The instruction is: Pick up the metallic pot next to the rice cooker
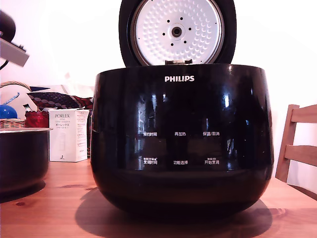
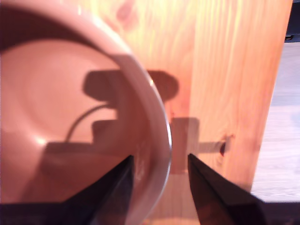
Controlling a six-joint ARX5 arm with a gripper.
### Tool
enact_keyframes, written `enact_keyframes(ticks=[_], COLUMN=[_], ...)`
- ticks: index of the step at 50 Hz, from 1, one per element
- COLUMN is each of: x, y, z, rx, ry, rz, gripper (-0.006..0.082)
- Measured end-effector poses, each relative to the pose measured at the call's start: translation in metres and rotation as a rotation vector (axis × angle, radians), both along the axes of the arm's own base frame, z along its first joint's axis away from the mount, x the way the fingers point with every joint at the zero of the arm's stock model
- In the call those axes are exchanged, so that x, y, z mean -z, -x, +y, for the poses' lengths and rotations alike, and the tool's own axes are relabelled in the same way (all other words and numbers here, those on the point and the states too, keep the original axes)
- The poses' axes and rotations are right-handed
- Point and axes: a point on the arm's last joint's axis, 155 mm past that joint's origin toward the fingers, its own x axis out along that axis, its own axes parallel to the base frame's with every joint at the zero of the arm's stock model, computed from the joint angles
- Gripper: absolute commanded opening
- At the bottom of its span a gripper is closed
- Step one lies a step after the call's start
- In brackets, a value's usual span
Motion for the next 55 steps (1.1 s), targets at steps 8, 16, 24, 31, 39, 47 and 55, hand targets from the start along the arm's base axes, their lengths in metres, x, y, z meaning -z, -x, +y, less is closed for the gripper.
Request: enact_keyframes(ticks=[8, 16, 24, 31, 39, 47, 55], x=[0.011, 0.014, 0.014, 0.015, 0.012, 0.009, 0.009], y=[0.001, 0.001, 0.001, 0.001, -0.002, -0.004, -0.004], z=[0.000, 0.000, 0.000, -0.004, -0.011, -0.018, -0.020], rx=[0.006, 0.006, 0.006, 0.005, 0.008, 0.006, 0.012], ry=[-0.004, -0.005, -0.005, 0.013, 0.053, 0.085, 0.086], rz=[0.043, 0.055, 0.055, 0.058, 0.044, 0.036, 0.037], gripper=[0.0329, 0.0325, 0.0221, 0.0082, -0.0024, -0.0024, -0.0024])
